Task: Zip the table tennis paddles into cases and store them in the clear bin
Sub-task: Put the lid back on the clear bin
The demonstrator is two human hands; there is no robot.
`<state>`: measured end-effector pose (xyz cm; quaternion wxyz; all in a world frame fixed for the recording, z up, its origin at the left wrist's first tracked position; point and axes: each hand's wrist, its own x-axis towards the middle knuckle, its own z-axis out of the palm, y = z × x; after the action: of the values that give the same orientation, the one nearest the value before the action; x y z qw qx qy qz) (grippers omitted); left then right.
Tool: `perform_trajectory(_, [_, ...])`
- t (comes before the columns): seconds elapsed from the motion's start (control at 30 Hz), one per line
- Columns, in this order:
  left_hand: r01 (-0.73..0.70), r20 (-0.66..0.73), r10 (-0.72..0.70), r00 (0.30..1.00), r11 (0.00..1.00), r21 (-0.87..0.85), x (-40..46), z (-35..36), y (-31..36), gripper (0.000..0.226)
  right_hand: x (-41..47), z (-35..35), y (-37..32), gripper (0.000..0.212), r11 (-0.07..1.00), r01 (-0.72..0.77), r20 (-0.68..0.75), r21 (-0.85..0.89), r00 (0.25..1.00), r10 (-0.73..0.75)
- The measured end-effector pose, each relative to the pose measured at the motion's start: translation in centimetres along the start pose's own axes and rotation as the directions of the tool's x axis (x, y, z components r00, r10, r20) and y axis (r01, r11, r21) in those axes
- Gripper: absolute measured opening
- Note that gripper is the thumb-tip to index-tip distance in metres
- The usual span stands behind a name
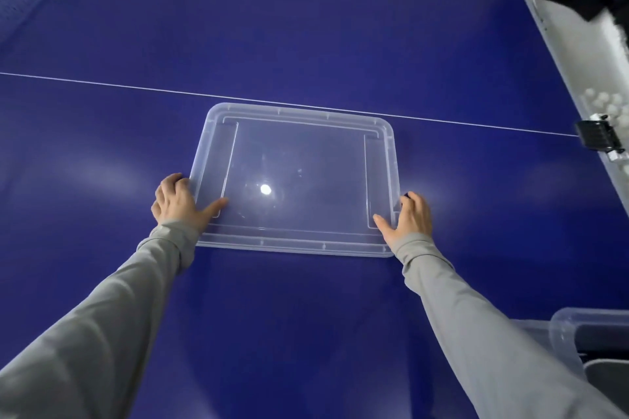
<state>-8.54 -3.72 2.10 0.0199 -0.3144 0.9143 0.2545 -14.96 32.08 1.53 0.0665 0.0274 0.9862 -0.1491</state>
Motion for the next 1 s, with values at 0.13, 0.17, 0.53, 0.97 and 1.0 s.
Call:
perform_trajectory(0.13, [0.043,-0.005,-0.044,0.999,0.997,-0.07,-0.4,-0.4,0.8,0.082,0.0,-0.7,-0.2,0.06,0.994,-0.024,-0.029,0.104,0.999,0.027])
perform_trajectory(0.17, [0.052,-0.004,-0.053,0.999,0.995,-0.081,-0.6,-0.6,1.0,0.082,0.0,-1.1,-0.3,0.059,0.991,-0.028,-0.033,0.128,0.999,0.033])
perform_trajectory(0.53, [0.005,-0.016,-0.011,1.0,0.936,-0.351,-4.2,-6.1,6.1,0.083,-2.3,-9.9,-0.1,0.057,0.907,0.03,-0.152,0.419,0.988,0.038])
perform_trajectory(0.97, [-0.088,-0.147,0.027,0.989,0.898,-0.431,-17.9,-9.0,15.1,0.08,-8.9,-21.1,10.1,0.061,0.87,0.118,-0.297,0.479,0.954,0.034])
perform_trajectory(1.0, [-0.087,-0.149,0.023,0.989,0.894,-0.439,-19.3,-8.8,15.8,0.08,-9.4,-21.8,11.4,0.061,0.867,0.119,-0.303,0.484,0.952,0.039])
